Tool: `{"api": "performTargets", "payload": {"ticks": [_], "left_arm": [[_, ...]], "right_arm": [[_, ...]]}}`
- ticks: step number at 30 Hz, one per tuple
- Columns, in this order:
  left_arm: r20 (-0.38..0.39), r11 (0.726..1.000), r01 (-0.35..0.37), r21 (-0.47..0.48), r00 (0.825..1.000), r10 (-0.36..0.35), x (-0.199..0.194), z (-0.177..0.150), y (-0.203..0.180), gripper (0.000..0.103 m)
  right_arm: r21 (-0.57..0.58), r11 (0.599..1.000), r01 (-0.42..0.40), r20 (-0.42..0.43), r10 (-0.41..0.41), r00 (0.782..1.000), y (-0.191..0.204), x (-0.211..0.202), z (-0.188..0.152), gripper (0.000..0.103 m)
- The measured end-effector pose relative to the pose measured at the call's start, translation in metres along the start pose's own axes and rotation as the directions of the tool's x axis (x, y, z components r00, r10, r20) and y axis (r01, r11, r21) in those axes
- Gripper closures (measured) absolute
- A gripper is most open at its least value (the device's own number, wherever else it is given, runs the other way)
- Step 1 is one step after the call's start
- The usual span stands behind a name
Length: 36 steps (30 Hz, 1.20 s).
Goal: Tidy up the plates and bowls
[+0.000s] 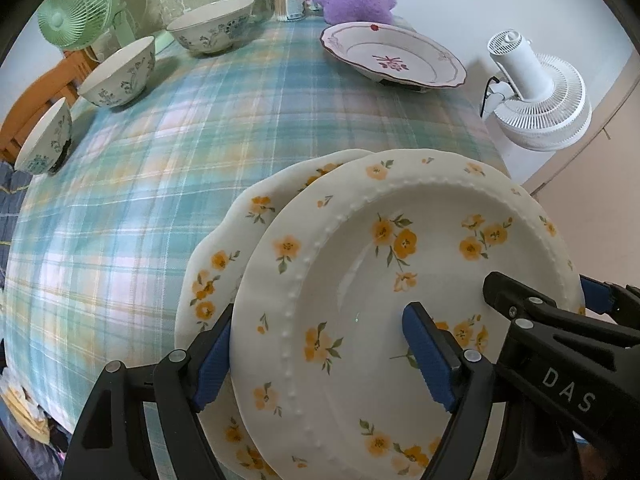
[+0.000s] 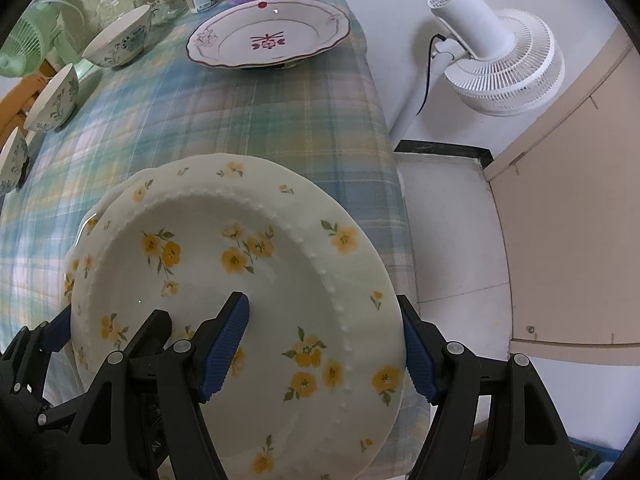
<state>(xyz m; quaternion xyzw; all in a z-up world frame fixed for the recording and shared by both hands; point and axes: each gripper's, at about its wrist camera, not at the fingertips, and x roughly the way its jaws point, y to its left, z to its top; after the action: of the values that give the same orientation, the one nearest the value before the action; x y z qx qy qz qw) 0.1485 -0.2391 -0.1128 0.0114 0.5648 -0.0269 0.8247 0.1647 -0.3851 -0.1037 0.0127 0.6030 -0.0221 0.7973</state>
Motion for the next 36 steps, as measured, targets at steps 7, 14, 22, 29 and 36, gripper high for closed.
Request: {"api": "performTargets", "payload": {"ticks": [7, 14, 22, 29, 36], "left_arm": [[0.015, 0.999, -0.038, -0.021, 0.999, 0.038, 0.002, -0.004, 0.001, 0.019], [0.014, 0.996, -0.086, 0.002, 0.996, 0.086, 0.002, -0.004, -0.004, 0.017], [0.041, 0.996, -0.073, 0.052, 0.997, 0.071, -0.013, -0.003, -0.005, 0.016], [0.008, 0.995, -0.055, 0.084, 0.998, 0.054, -0.014, -0.008, -0.003, 0.016], [0.008, 0.991, -0.092, 0.101, 0.996, 0.091, -0.014, -0.008, 0.005, 0.017]], "right_arm": [[-0.017, 1.0, -0.001, -0.001, 0.001, 1.0, 0.005, 0.004, 0.0, 0.031], [-0.019, 1.0, -0.004, 0.004, 0.004, 1.0, 0.004, 0.005, -0.002, 0.032], [-0.042, 0.999, 0.006, 0.047, -0.004, 0.999, 0.007, -0.013, -0.009, 0.032], [-0.002, 1.0, 0.002, 0.034, -0.002, 0.999, 0.006, -0.017, -0.021, 0.036], [0.017, 1.0, 0.006, 0.008, -0.006, 1.0, 0.019, -0.008, -0.025, 0.036]]}}
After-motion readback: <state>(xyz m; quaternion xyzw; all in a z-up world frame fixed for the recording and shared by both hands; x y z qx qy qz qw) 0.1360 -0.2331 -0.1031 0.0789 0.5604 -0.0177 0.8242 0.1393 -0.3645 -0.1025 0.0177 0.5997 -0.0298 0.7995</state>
